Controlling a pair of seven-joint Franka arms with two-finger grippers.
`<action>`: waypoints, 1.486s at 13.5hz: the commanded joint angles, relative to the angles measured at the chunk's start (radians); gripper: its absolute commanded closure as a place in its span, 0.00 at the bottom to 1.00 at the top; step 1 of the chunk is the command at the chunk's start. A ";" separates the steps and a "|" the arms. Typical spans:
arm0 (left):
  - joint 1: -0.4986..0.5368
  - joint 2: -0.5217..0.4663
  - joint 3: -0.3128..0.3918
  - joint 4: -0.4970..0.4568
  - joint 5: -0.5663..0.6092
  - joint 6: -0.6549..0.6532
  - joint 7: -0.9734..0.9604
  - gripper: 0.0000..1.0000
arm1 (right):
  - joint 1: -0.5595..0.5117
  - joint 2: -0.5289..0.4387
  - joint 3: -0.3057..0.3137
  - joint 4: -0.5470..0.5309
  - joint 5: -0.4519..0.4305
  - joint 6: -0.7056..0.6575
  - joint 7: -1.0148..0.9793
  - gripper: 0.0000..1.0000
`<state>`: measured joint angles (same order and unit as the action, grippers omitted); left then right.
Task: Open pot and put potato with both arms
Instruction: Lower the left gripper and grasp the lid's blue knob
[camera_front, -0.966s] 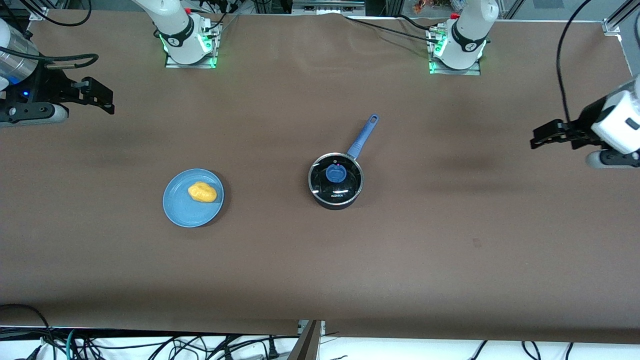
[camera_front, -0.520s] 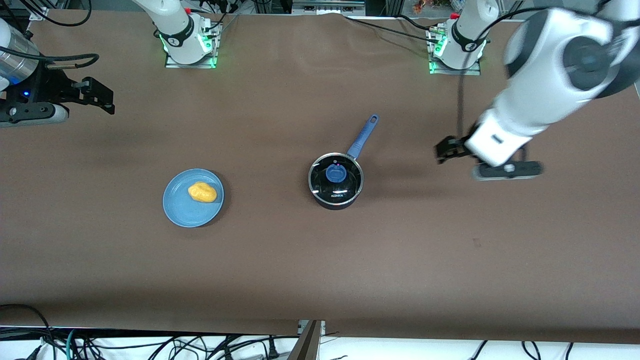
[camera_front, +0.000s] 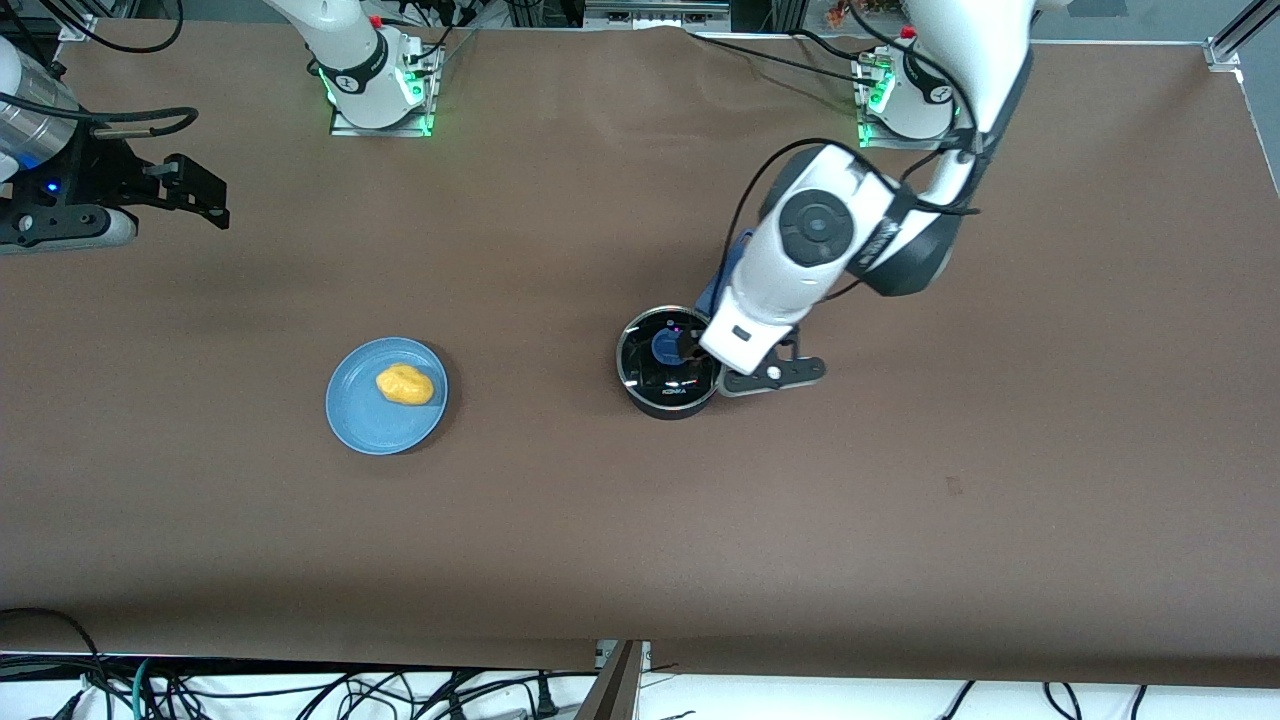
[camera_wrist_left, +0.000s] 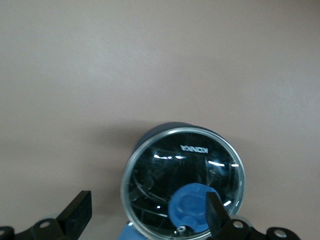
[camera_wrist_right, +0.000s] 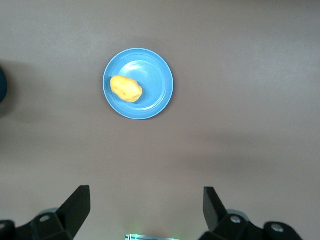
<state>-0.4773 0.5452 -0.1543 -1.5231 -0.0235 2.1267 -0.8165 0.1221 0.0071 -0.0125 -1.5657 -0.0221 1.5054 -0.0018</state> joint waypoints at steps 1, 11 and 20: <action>-0.090 0.106 0.013 0.130 0.082 -0.017 -0.102 0.00 | -0.004 0.010 0.005 0.024 -0.004 -0.008 -0.003 0.00; -0.130 0.140 0.010 0.107 0.162 -0.014 -0.041 0.00 | -0.004 0.010 0.006 0.024 -0.004 -0.008 -0.001 0.00; -0.129 0.141 0.009 0.070 0.162 0.022 -0.035 0.30 | -0.004 0.010 0.006 0.024 -0.004 -0.008 -0.001 0.00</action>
<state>-0.5985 0.6947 -0.1522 -1.4442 0.1149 2.1394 -0.8673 0.1221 0.0071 -0.0125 -1.5656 -0.0221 1.5054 -0.0018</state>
